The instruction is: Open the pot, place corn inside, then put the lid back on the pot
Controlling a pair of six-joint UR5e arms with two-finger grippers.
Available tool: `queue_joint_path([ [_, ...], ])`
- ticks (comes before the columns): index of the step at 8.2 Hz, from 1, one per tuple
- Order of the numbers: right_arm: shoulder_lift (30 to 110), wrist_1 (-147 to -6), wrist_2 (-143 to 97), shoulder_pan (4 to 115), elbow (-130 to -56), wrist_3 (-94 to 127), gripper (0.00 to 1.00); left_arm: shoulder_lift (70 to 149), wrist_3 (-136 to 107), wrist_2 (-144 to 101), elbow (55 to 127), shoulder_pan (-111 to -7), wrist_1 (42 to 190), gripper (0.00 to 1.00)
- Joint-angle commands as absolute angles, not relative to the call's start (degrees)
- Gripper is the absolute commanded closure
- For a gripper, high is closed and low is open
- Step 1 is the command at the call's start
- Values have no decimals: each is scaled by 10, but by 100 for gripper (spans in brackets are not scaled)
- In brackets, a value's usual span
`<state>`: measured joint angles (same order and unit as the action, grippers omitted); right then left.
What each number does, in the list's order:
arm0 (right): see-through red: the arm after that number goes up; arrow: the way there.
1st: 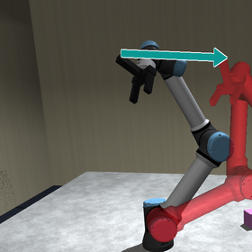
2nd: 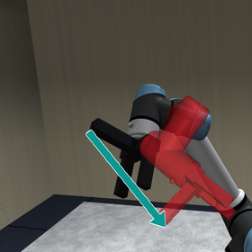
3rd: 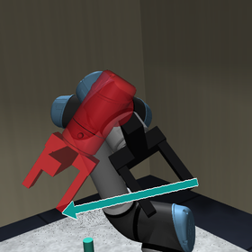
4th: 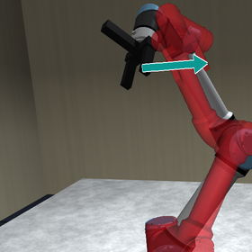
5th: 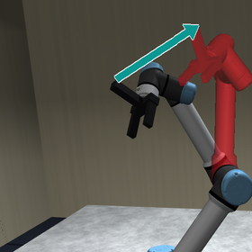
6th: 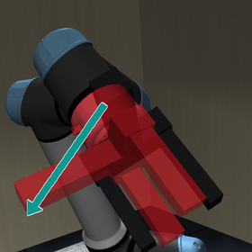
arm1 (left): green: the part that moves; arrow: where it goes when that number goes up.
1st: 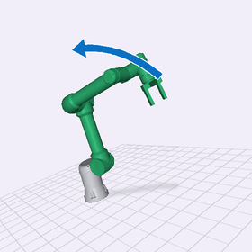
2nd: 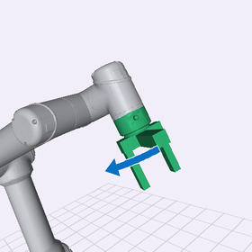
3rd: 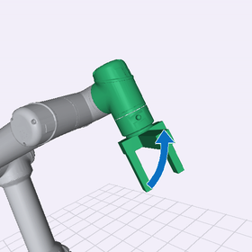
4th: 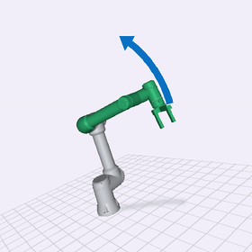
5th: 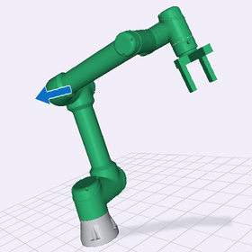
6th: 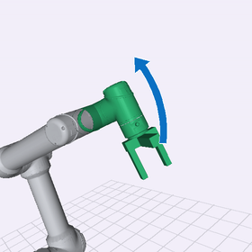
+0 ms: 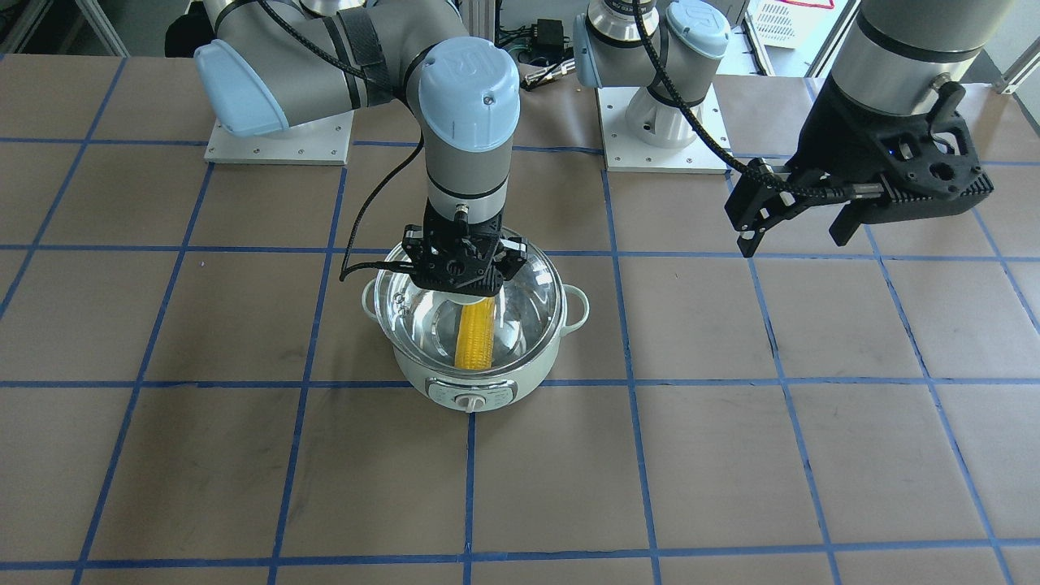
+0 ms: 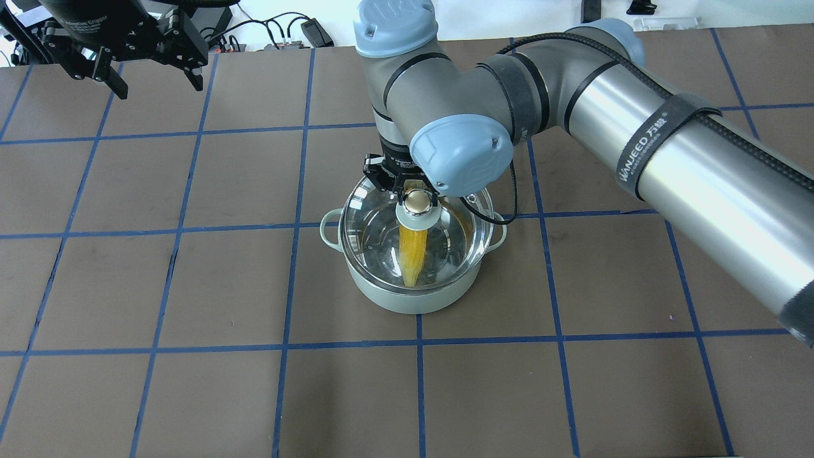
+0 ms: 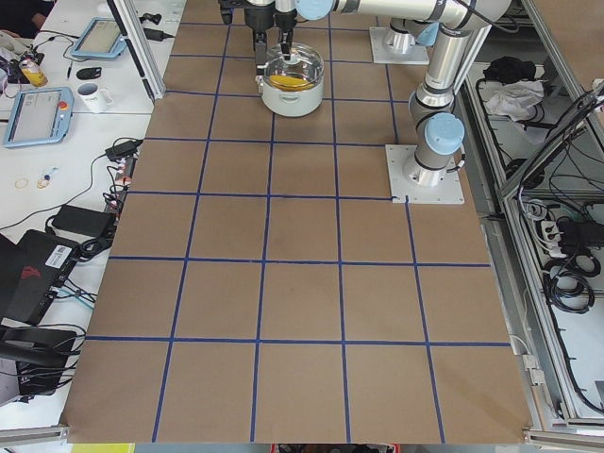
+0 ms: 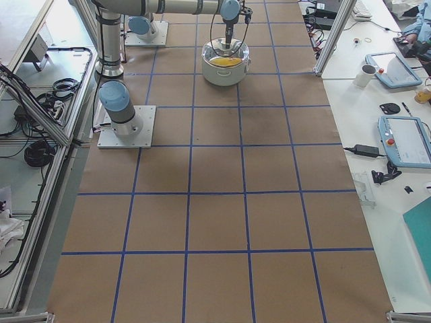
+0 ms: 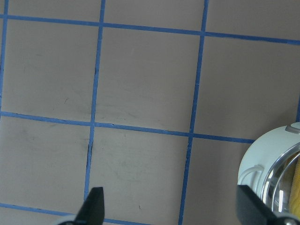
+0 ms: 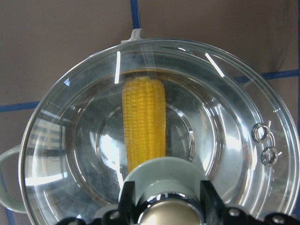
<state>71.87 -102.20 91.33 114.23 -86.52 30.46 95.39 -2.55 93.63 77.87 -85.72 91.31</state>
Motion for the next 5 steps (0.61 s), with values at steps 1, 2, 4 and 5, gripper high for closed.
queue_joint_path([
  [1, 718, -1022, 912, 1143, -866, 304, 73, 945, -25, 937, 783, -857, 914, 0],
  [2, 718, -1022, 911, 1143, -866, 304, 73, 946, -25, 937, 784, -857, 914, 0],
  [4, 718, -1022, 904, 1143, -867, 303, 73, 946, -25, 935, 783, -857, 913, 0],
  [5, 718, -1022, 904, 1144, -867, 302, 73, 947, -25, 932, 783, -857, 913, 0],
])
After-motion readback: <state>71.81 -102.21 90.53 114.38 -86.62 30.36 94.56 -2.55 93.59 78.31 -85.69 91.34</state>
